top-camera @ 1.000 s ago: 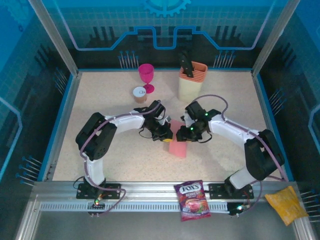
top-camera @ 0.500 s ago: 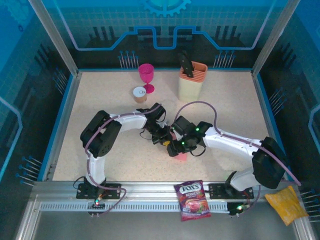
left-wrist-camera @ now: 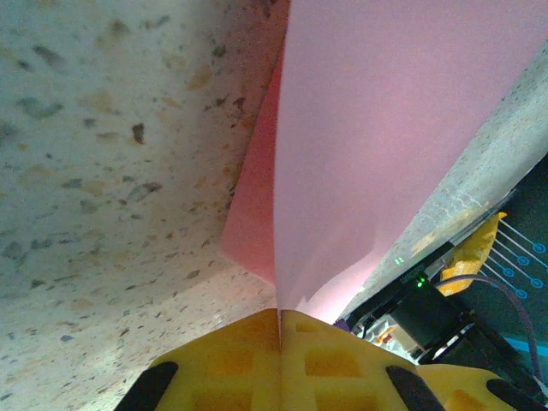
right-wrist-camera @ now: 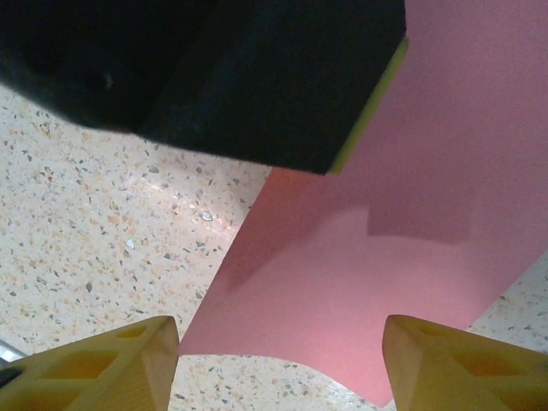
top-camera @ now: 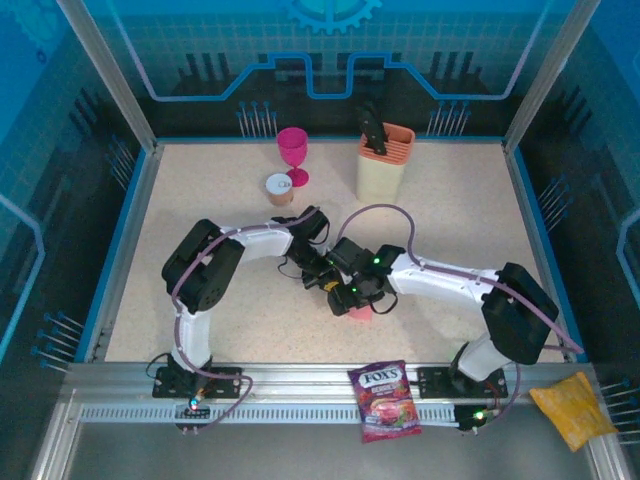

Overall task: Fold a paper plane with a square sheet of paper (pick it up from the middle)
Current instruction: Third fold the triangle at the center of the table.

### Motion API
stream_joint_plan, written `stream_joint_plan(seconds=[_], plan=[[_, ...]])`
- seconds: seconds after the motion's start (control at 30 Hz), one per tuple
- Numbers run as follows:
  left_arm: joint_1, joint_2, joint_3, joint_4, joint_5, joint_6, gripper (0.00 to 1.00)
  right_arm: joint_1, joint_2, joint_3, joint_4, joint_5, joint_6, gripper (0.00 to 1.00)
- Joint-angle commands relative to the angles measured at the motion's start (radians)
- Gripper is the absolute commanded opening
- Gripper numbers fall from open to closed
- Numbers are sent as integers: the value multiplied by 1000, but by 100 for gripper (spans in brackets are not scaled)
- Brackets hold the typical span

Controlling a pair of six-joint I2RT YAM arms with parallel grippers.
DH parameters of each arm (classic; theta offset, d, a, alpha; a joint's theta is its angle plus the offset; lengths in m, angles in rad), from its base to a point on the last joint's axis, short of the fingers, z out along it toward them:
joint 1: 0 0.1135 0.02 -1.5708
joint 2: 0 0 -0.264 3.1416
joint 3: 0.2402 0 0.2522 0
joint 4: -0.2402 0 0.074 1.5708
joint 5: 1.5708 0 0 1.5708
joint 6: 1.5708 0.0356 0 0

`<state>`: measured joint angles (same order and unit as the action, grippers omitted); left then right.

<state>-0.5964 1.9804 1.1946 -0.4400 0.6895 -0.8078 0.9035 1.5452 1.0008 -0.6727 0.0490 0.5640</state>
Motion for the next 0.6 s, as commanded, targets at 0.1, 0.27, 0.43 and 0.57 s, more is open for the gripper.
stream_joint_plan(seconds=[0.1,0.27,0.43,0.57], plan=[[-5,5,-9,-7,41,-62,0,22,7,23,10,11,13,47],[-5,1,-20,3,40,-71,0,22,-35,-13,29,17,15,34],[-4,-2,-27,12,41,-77,0,22,-46,-24,34,14,14,23],[-5,-5,-30,15,38,-78,0,20,-47,-30,39,8,17,13]])
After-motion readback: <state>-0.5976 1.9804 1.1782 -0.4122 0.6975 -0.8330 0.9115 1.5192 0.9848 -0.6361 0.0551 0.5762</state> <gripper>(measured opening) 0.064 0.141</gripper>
